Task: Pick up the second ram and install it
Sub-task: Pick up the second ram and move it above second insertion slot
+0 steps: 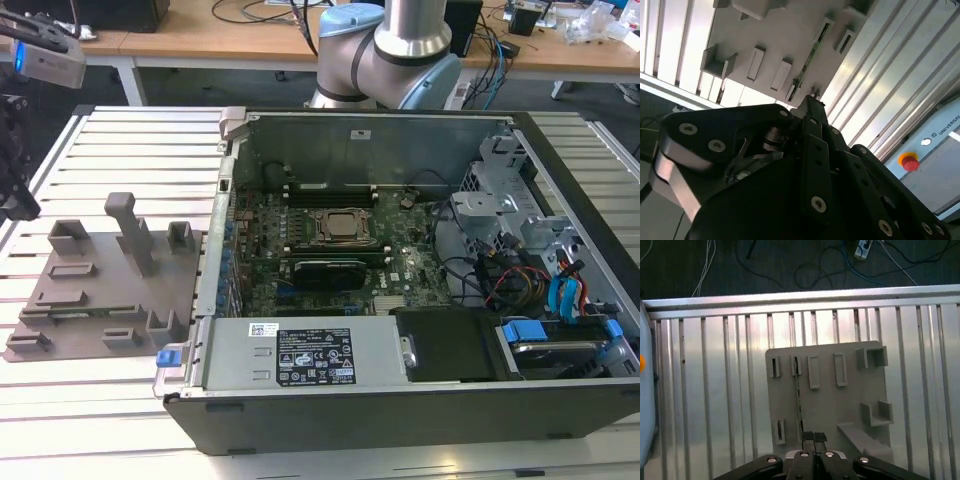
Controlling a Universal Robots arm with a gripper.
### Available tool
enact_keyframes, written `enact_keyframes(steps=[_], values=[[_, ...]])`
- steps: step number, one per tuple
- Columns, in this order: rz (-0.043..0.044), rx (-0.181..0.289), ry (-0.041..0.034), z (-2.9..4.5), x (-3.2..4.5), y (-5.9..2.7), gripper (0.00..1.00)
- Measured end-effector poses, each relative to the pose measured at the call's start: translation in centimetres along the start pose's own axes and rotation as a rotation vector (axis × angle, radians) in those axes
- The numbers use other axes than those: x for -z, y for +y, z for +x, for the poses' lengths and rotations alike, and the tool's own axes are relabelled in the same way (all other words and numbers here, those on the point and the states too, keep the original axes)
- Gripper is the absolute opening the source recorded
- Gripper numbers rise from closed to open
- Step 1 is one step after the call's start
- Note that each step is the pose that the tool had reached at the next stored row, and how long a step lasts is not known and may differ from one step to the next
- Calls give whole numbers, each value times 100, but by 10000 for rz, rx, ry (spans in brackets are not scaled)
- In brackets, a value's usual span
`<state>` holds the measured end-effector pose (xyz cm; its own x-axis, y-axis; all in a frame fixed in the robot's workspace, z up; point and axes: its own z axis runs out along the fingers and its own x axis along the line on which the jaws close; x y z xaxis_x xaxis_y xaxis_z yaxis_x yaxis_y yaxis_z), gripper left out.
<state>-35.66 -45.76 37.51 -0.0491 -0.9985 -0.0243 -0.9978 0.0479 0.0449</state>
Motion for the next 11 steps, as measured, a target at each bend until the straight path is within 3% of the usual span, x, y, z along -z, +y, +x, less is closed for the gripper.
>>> enact_keyframes(steps=[3,5,8,11], values=[[-16,618,29,0,0,0,10],[-17,676,31,0,0,0,11],[-19,746,34,0,0,0,30],[-14,564,33,2,-34,-1,30]])
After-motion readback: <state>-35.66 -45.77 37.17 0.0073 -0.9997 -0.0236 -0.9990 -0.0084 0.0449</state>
